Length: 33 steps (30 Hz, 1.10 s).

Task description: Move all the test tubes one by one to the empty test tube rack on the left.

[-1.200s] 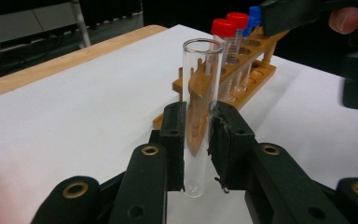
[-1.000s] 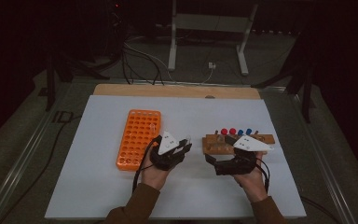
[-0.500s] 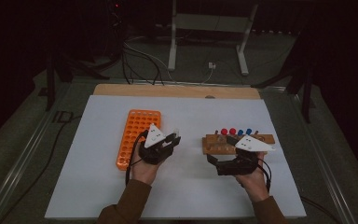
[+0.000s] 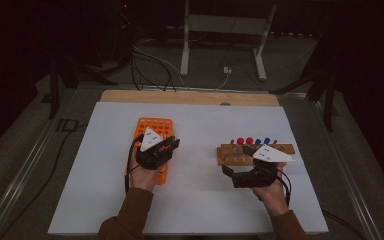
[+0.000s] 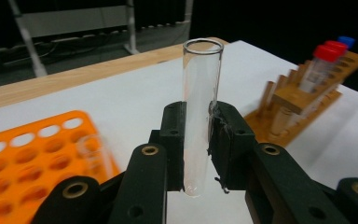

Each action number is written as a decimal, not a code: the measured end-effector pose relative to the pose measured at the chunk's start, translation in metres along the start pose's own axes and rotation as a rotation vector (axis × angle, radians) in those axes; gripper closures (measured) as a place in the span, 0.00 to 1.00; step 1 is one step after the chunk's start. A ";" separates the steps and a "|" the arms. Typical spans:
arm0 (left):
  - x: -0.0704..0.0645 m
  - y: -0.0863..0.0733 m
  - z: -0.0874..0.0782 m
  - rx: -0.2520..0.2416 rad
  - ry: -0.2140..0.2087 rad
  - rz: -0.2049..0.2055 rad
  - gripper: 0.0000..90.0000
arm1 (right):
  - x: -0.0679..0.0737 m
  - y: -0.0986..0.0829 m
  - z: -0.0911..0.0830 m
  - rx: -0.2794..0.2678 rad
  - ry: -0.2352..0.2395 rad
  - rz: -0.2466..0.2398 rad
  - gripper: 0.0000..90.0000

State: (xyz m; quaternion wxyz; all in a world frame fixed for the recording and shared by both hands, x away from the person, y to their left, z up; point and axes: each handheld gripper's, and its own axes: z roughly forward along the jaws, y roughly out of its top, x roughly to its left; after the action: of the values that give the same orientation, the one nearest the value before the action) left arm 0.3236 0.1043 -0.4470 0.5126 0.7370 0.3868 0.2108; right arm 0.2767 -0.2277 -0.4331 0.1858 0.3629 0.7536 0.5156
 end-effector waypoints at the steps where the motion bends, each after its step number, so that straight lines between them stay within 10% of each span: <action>1: 0.002 0.000 -0.001 -0.002 0.005 -0.006 0.84 | 0.000 0.000 0.000 0.000 0.001 0.000 0.00; 25: 0.023 -0.017 0.008 0.094 0.141 0.027 0.84 | 0.001 0.000 0.000 -0.007 0.005 -0.002 0.00; 33: 0.024 -0.024 0.016 0.203 0.153 0.016 0.84 | 0.001 -0.001 0.001 -0.004 0.007 -0.003 0.00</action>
State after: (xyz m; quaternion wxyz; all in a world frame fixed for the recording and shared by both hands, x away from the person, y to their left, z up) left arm 0.3408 0.1181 -0.4774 0.4025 0.7699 0.4385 0.2301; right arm 0.2761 -0.2266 -0.4338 0.1847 0.3596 0.7537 0.5182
